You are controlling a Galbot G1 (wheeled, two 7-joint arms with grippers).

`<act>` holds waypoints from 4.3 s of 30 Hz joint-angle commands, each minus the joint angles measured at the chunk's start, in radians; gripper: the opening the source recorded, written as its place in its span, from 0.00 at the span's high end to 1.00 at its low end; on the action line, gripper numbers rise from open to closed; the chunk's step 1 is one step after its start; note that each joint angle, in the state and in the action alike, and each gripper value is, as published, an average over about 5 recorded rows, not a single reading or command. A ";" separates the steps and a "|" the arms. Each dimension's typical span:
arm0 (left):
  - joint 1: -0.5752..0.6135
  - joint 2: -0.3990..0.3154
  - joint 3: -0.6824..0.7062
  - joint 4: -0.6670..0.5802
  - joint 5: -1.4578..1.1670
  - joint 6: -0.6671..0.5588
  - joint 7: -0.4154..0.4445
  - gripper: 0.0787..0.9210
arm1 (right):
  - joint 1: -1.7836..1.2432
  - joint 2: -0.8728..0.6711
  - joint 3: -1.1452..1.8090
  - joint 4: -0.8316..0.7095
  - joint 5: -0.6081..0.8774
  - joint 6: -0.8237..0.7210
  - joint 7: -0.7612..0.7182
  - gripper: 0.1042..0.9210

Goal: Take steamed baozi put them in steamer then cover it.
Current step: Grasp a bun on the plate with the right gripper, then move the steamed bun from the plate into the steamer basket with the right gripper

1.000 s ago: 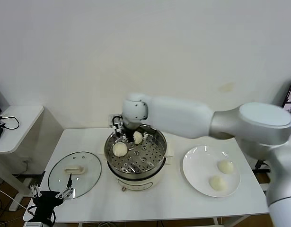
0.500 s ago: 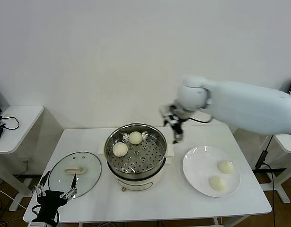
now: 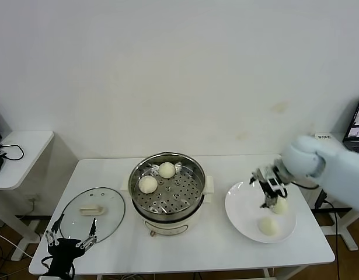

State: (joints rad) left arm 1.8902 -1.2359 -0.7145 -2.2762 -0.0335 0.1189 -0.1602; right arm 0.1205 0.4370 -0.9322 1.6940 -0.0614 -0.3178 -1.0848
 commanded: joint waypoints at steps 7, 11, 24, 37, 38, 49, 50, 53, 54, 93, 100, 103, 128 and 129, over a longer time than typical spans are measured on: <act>0.009 -0.014 0.001 0.007 0.014 0.000 -0.001 0.12 | -0.462 -0.070 0.331 -0.038 -0.173 0.063 0.007 0.12; 0.010 -0.021 0.004 0.010 0.019 -0.001 -0.001 0.12 | -0.480 -0.056 0.339 -0.059 -0.183 0.063 0.018 0.12; 0.008 -0.025 0.004 0.015 0.023 0.000 -0.001 0.12 | -0.473 0.022 0.337 -0.135 -0.183 0.048 0.071 0.12; 0.007 -0.027 0.005 0.011 0.024 0.000 -0.001 0.12 | -0.466 0.034 0.331 -0.149 -0.168 0.029 0.069 0.24; 0.007 -0.027 0.006 0.011 0.024 0.000 -0.001 0.12 | -0.463 0.036 0.331 -0.150 -0.165 0.028 0.069 0.26; 0.011 -0.029 0.005 0.002 0.024 0.000 -0.002 0.12 | -0.427 0.052 0.316 -0.163 -0.142 0.020 0.045 0.38; 0.012 -0.029 0.005 0.002 0.024 0.000 -0.002 0.12 | -0.417 0.050 0.312 -0.162 -0.137 0.020 0.040 0.39; 0.012 -0.029 0.004 0.000 0.024 0.000 -0.002 0.12 | -0.372 0.041 0.291 -0.153 -0.117 0.017 0.021 0.40; 0.012 -0.029 0.004 -0.001 0.024 0.000 -0.002 0.12 | -0.350 0.037 0.282 -0.150 -0.109 0.016 0.014 0.41; 0.005 -0.013 -0.018 0.002 0.019 -0.001 -0.001 0.12 | 0.454 0.599 -0.182 -0.208 0.308 0.000 0.103 0.40; 0.013 -0.020 -0.040 0.001 0.015 -0.002 -0.001 0.12 | 0.430 0.696 -0.268 -0.206 0.278 0.097 0.126 0.40; 0.014 -0.024 -0.046 0.000 0.013 -0.002 -0.001 0.12 | 0.414 0.717 -0.298 -0.205 0.238 0.151 0.137 0.40; 0.011 -0.051 -0.051 0.016 0.004 -0.011 -0.006 0.12 | 0.370 0.786 -0.386 -0.217 0.008 0.385 0.097 0.40; 0.011 -0.051 -0.051 0.016 0.004 -0.011 -0.007 0.12 | 0.371 0.785 -0.387 -0.216 0.008 0.389 0.094 0.40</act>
State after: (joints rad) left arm 1.9007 -1.2868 -0.7655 -2.2608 -0.0296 0.1080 -0.1665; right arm 0.4934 1.2016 -1.3032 1.4805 -0.0131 0.0169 -0.9824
